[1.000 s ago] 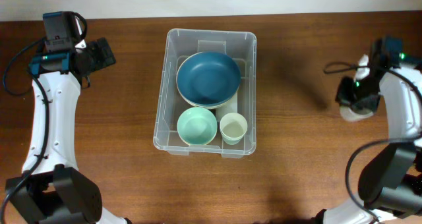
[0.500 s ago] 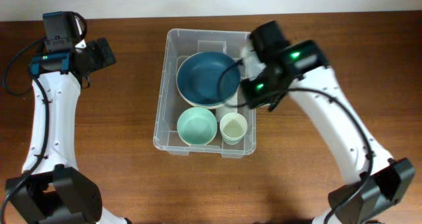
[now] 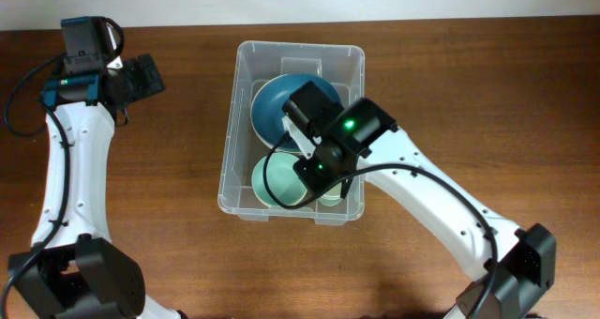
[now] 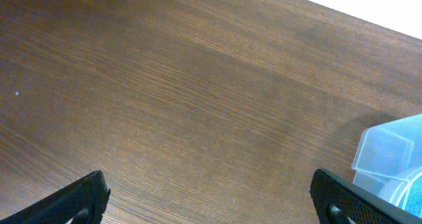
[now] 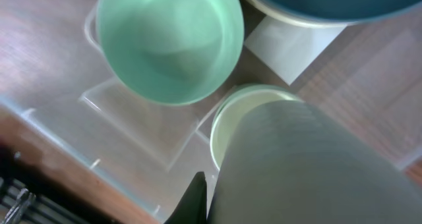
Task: Pack container
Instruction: 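Grasp the last paper cup and carry it over the container, then lower the cup onto the stacked cups and open the right gripper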
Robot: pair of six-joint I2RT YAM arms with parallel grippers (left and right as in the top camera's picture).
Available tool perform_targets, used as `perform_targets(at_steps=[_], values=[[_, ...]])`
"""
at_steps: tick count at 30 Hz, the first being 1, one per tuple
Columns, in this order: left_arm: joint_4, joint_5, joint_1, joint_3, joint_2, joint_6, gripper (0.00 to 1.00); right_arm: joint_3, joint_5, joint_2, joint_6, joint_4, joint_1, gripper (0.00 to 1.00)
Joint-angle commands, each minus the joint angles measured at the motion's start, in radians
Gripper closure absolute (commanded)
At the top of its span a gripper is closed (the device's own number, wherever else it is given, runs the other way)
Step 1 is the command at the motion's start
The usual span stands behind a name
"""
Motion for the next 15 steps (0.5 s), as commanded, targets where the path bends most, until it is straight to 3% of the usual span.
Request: perform_targets(at_steps=[1,15], values=[[0.0,-0.004,0.002,0.016,-0.012,0.002,0.0,-0.038,0.044,-0.004,0.015,0.029,0.0,0.96],[0.0,-0.004,0.002,0.016,-0.012,0.002,0.0,-0.041,0.044,-0.004,0.015,0.002,0.0,0.96]])
